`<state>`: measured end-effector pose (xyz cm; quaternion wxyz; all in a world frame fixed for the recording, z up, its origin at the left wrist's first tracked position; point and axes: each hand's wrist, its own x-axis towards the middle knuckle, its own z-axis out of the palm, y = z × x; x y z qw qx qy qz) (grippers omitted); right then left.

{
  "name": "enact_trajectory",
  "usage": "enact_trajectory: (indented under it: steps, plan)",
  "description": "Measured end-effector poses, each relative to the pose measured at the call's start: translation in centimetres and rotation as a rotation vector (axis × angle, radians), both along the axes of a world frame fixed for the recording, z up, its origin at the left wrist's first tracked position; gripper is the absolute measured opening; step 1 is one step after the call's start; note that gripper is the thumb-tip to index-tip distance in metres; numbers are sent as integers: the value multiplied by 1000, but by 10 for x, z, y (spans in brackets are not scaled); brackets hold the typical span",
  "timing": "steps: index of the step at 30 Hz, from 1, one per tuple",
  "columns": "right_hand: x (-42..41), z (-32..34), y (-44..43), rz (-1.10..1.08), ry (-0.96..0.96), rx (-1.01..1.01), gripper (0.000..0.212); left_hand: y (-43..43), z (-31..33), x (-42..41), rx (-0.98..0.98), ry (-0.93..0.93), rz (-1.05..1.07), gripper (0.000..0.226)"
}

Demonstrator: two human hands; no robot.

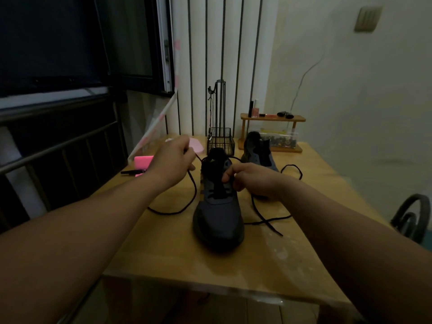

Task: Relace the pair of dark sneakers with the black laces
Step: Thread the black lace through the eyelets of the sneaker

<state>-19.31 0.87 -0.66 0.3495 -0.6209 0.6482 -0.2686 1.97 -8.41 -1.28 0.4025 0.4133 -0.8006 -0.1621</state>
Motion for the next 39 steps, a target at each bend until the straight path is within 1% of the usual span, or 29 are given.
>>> enact_trajectory:
  steps: [2, 4, 6, 8, 11, 13, 15, 16, 18, 19, 21, 22, 25, 28, 32, 34, 37, 38, 39]
  plan:
    - [-3, -1, 0, 2, 2, 10, 35, -4, 0, 3, -46, 5, 56, 25]
    - [-3, -2, 1, 4, -2, 1, 31, -4, 0, 3, -58, -50, 41, 25]
    - [-1, -2, 2, -3, 4, -56, 21, 2, 4, -2, -42, -78, -34, 25]
    - [2, -3, -3, -4, -1, -171, 16, 10, 13, -9, -45, -105, -126, 24]
    - [11, 9, -9, 32, -109, -286, 25, 21, 27, -19, -6, -160, -245, 22]
    - [14, 21, -10, 27, -119, -337, 21, 25, 36, -21, 32, -147, -276, 21]
    - [14, 30, -10, -14, -51, -400, 21, 29, 43, -18, 72, -105, -296, 18]
    - [14, 33, -10, -27, -22, -427, 26, 30, 46, -16, 88, -86, -309, 16]
    - [13, 40, -8, 12, -3, -428, 40, 33, 51, -12, 129, -78, -344, 12]
    - [14, 42, -7, 45, 6, -411, 39, 35, 53, -11, 154, -72, -363, 11]
    - [15, 47, -3, 76, 39, -380, 22, 38, 58, -11, 203, -23, -388, 12]
    - [16, 49, 0, 68, 24, -371, 16, 39, 60, -9, 227, 7, -387, 14]
    - [13, 55, 8, -5, -147, -353, 14, 37, 66, 2, 299, 66, -343, 23]
    - [7, 63, 16, -67, -290, -349, 16, 35, 66, 16, 334, 111, -302, 30]
    - [7, 80, 24, -73, -421, -391, 22, 34, 66, 25, 353, 174, -272, 28]
    - [8, 87, 24, -74, -396, -398, 28, 31, 67, 30, 371, 206, -250, 34]
    - [11, 84, 24, -54, -226, -329, 32, 25, 62, 38, 353, 231, -161, 46]
    - [14, 80, 25, -36, -170, -297, 32, 23, 58, 40, 315, 202, -112, 45]
    - [16, 75, 25, -15, -131, -268, 31, 21, 54, 41, 248, 132, -55, 41]
